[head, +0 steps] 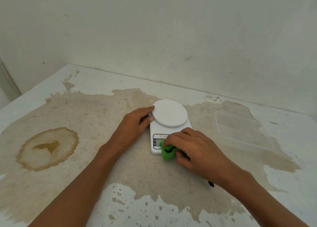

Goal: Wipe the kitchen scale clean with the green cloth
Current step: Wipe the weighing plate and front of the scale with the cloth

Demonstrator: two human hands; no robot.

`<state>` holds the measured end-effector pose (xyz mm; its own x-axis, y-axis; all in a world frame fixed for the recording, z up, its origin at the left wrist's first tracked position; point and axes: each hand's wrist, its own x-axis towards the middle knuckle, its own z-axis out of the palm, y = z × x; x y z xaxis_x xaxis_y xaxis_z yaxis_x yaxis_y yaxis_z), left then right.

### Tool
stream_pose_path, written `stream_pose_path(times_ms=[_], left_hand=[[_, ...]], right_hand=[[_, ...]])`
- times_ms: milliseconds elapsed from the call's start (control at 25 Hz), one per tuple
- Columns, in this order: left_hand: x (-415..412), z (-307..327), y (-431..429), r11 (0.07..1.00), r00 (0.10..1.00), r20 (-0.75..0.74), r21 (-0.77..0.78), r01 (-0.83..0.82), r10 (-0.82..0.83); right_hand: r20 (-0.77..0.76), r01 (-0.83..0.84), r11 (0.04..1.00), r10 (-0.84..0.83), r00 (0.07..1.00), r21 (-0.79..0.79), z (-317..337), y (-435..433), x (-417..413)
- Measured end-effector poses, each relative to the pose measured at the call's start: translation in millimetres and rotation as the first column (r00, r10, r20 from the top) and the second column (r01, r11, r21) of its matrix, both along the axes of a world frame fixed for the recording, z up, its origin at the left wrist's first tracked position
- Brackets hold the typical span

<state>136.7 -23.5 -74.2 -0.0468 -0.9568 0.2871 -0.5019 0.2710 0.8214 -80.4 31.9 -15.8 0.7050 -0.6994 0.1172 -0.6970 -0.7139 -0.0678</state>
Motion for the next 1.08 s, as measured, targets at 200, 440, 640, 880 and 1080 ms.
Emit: stream_pose_path(times_ms=[200, 440, 640, 880, 1080], left_hand=[[0.6, -0.7, -0.3, 1.0, 1.0, -0.015, 0.003, 0.004, -0.004], [3.4, -6.5, -4.4, 1.0, 0.999, -0.033, -0.014, 0.013, -0.013], [5.4, -12.1, -8.8, 0.999, 1.0, 0.003, -0.045, 0.006, -0.006], [4.5, -11.9, -8.2, 0.999, 1.0, 0.002, -0.051, 0.003, -0.003], [3.8, -9.6, -6.4, 0.999, 1.0, -0.015, -0.049, 0.009, -0.01]], right_hand=[[0.072, 0.189, 0.982, -0.187, 0.98, -0.013, 1.3, -11.5, -16.6], [0.18, 0.2, 0.978, -0.186, 0.966, -0.065, -3.6, -23.1, 24.3], [0.113, -0.035, 0.994, 0.024, 0.993, 0.104, 2.0, -15.1, 22.3], [0.198, 0.197, 0.98, -0.196, 0.96, 0.016, 1.6, -19.1, 3.5], [0.151, 0.045, 0.991, -0.064, 0.986, 0.124, 4.0, -11.8, 2.8]])
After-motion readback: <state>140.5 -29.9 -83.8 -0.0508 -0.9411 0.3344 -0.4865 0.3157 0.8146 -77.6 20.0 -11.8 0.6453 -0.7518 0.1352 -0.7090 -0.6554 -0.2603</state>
